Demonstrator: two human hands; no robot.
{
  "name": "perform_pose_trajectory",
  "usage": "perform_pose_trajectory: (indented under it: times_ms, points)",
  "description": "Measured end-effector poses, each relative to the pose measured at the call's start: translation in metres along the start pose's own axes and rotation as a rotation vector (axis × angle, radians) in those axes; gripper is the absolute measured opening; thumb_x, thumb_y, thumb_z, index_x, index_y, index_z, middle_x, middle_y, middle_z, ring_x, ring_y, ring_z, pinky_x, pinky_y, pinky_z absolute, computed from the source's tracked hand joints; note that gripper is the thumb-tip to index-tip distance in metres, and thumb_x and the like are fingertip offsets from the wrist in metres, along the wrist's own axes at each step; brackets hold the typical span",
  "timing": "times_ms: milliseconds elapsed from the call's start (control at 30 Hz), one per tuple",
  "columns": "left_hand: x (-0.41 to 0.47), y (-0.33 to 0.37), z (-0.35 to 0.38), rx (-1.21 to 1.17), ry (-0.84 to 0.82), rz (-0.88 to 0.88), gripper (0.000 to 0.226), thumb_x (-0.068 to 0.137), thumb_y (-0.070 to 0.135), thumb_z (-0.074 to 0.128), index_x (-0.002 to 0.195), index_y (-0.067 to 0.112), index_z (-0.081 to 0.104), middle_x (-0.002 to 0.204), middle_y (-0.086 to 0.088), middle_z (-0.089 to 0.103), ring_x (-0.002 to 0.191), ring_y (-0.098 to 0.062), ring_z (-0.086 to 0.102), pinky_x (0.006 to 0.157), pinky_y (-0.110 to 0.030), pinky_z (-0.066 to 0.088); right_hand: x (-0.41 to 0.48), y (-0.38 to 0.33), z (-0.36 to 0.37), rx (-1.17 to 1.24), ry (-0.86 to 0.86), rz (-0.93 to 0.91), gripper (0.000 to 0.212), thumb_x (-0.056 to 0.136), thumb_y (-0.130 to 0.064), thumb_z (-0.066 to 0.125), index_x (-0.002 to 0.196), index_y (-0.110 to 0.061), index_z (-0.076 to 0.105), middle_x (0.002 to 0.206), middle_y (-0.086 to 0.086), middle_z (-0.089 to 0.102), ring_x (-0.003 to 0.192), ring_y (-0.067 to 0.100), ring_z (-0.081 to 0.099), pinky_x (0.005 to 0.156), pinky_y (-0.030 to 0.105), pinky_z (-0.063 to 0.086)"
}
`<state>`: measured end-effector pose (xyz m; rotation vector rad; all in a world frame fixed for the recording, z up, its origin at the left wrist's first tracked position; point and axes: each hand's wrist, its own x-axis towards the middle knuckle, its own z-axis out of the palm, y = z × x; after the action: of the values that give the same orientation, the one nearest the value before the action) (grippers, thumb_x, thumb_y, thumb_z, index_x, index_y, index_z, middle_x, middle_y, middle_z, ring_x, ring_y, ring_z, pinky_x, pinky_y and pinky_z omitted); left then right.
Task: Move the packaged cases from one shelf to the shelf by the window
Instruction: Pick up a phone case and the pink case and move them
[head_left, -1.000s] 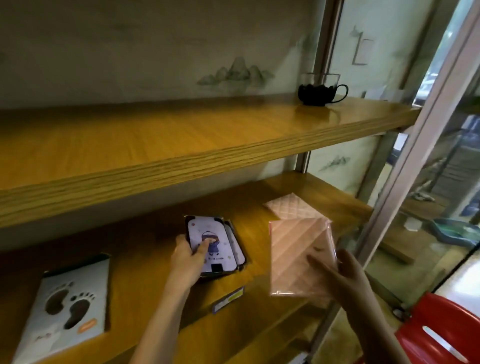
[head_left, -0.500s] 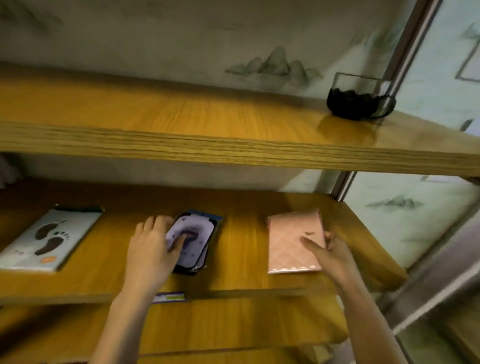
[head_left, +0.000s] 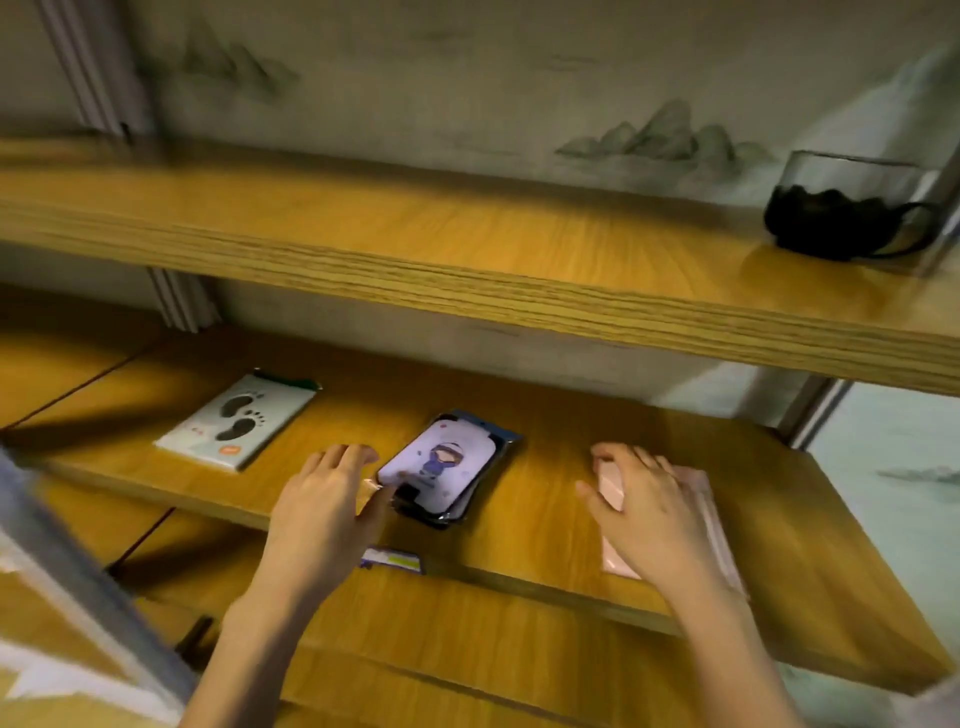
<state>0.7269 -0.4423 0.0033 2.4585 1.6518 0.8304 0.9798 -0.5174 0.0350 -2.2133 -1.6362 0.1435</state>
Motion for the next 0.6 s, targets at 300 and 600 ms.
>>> perform_pose_trajectory:
  times_ms: [300,600]
  points:
    - [-0.041,-0.069,-0.062,0.088,0.090,-0.200,0.033,0.084,0.033,0.060,0.112,0.016,0.058,0.110,-0.003,0.065,0.101,-0.023,0.060,0.078,-0.035,0.049,0.008,-0.117,0.039,0.057,-0.120,-0.402,0.043,0.091,-0.043,0.045,0.132,-0.029,0.041,0.134,-0.006,0.049,0.123,0.012,0.044,0.091,0.025,0.044]
    - [-0.084,-0.188,-0.136,0.175,0.115,-0.333,0.020,0.079,0.029,0.066,0.095,0.018,0.061,0.092,0.000,0.068,0.085,-0.024,0.065,0.065,-0.036,0.052,-0.007,-0.284,0.099,0.160,-0.185,-0.629,0.040,0.092,-0.043,0.045,0.130,-0.033,0.040,0.129,-0.010,0.050,0.120,0.008,0.045,0.091,0.023,0.042]
